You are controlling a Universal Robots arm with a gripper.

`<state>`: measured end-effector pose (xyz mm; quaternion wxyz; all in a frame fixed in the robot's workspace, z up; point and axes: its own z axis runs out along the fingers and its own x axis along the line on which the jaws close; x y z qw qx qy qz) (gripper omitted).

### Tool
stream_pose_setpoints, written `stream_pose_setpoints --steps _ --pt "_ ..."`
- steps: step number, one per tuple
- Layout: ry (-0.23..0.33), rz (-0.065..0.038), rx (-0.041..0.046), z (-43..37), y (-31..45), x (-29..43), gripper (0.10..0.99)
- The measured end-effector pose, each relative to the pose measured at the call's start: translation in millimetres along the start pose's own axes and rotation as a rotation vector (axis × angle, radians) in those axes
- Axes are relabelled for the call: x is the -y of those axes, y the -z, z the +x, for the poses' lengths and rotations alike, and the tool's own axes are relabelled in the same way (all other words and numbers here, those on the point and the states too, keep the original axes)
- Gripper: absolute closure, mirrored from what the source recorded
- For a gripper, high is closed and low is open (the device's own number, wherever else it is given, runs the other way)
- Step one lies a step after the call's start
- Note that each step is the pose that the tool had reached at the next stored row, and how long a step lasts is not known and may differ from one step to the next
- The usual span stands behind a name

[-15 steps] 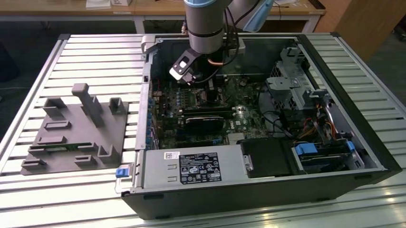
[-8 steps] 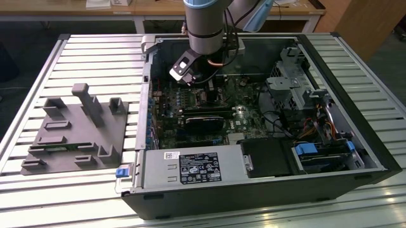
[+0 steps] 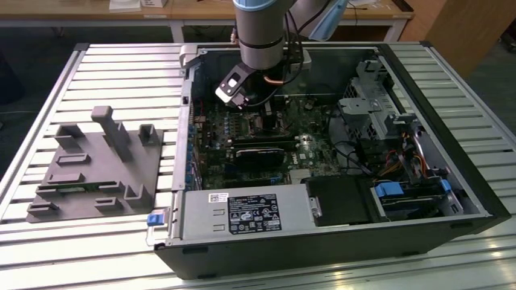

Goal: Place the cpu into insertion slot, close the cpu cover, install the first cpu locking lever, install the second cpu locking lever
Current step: 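Place the cpu into insertion slot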

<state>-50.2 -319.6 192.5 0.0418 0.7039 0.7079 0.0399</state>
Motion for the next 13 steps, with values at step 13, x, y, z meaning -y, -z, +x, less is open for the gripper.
stream_pose_setpoints --steps 13 --pt "0.000 0.000 -0.0002 0.0 1.0 -0.1 0.475"
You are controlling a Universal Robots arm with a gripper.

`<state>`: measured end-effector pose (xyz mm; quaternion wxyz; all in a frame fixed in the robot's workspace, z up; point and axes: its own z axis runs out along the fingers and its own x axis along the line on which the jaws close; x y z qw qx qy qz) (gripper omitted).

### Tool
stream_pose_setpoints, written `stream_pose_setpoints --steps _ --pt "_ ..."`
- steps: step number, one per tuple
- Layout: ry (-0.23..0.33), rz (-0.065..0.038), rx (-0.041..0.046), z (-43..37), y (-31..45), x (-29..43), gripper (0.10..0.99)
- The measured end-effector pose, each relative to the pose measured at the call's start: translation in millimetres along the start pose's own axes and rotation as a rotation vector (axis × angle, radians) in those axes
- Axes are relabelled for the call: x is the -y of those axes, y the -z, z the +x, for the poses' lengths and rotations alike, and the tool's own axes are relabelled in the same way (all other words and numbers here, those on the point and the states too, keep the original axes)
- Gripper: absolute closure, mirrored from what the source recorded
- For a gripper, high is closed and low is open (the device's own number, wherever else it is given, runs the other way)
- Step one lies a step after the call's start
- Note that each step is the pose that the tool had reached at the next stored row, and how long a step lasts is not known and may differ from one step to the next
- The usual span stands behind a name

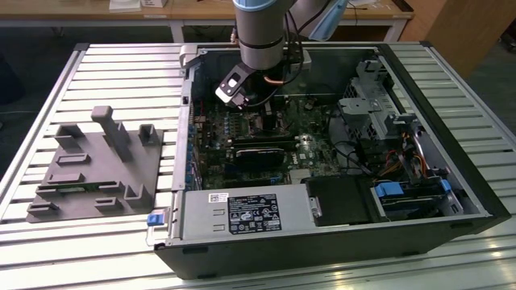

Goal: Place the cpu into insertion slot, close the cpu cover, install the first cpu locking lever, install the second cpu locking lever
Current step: 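Place the cpu into insertion slot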

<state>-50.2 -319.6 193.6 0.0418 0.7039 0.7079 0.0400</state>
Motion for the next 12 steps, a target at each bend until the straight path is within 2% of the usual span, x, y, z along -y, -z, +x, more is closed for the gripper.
stream_pose_setpoints --steps 7,12 --pt "0.000 0.000 0.0002 -0.1 11.3 -1.3 0.475" --pt "0.000 0.000 0.0000 0.0 11.6 -1.4 0.475"
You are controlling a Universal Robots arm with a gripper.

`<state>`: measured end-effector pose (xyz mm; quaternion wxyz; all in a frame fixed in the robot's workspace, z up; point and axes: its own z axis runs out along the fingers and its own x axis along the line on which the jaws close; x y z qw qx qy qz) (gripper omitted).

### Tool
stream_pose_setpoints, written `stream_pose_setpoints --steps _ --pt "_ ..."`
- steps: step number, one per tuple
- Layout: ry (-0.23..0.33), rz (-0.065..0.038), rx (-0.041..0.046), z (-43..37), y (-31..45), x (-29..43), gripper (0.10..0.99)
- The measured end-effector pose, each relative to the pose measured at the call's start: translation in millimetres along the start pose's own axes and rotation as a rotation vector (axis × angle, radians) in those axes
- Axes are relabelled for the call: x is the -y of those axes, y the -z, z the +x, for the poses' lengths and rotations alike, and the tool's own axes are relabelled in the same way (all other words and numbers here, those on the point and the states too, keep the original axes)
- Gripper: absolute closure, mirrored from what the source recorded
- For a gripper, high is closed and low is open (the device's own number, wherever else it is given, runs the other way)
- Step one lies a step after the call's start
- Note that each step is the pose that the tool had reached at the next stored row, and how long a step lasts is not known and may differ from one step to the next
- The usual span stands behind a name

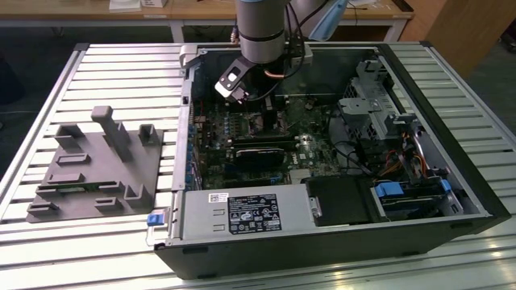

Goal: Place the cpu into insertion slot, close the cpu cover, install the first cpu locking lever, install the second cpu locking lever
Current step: 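Place the cpu into insertion slot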

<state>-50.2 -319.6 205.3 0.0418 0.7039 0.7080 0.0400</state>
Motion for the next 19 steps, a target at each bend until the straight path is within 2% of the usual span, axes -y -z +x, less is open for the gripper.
stream_pose_setpoints --steps 4,8,9,11,12,14,19 --pt "0.000 0.000 0.0001 0.0 0.1 0.0 0.490" --pt "0.000 0.000 0.0001 0.0 0.2 0.0 0.729" --pt "0.000 0.000 0.0001 0.0 0.2 0.0 0.729" --pt "0.000 0.000 0.0000 0.0 0.2 0.0 0.847" --pt "0.000 0.000 0.0001 0.0 0.3 0.0 0.847" --pt "0.000 0.000 0.0001 0.0 0.3 0.0 0.965" --pt "0.000 0.000 0.0001 0.0 0.4 0.0 0.980"
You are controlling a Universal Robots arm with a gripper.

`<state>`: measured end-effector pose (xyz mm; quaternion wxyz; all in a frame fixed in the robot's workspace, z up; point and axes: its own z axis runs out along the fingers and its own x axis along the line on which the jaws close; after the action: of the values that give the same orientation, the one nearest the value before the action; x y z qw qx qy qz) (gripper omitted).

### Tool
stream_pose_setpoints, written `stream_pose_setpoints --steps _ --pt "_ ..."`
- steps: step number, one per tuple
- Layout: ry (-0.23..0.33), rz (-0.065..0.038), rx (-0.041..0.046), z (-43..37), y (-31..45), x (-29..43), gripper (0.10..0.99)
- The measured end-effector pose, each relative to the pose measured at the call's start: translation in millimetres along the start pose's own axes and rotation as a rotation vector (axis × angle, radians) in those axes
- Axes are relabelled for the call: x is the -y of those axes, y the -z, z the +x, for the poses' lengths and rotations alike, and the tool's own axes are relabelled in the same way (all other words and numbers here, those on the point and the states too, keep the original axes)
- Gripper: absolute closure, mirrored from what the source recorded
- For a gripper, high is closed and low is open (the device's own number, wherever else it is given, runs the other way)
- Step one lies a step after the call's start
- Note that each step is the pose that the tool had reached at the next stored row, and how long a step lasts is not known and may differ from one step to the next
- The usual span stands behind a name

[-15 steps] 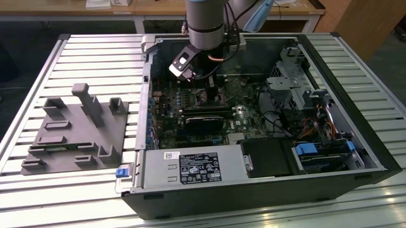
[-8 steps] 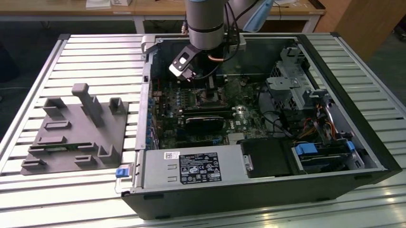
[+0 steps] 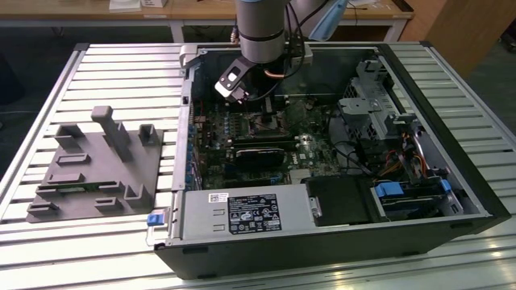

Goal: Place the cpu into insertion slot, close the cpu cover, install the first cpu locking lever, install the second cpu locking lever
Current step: 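Place the cpu into insertion slot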

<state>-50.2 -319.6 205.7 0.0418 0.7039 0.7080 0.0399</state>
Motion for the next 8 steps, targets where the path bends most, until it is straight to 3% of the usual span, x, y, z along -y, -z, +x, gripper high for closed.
stream_pose_setpoints --steps 8 --pt "-0.002 0.002 0.0001 0.0 -0.6 -4.3 0.980"
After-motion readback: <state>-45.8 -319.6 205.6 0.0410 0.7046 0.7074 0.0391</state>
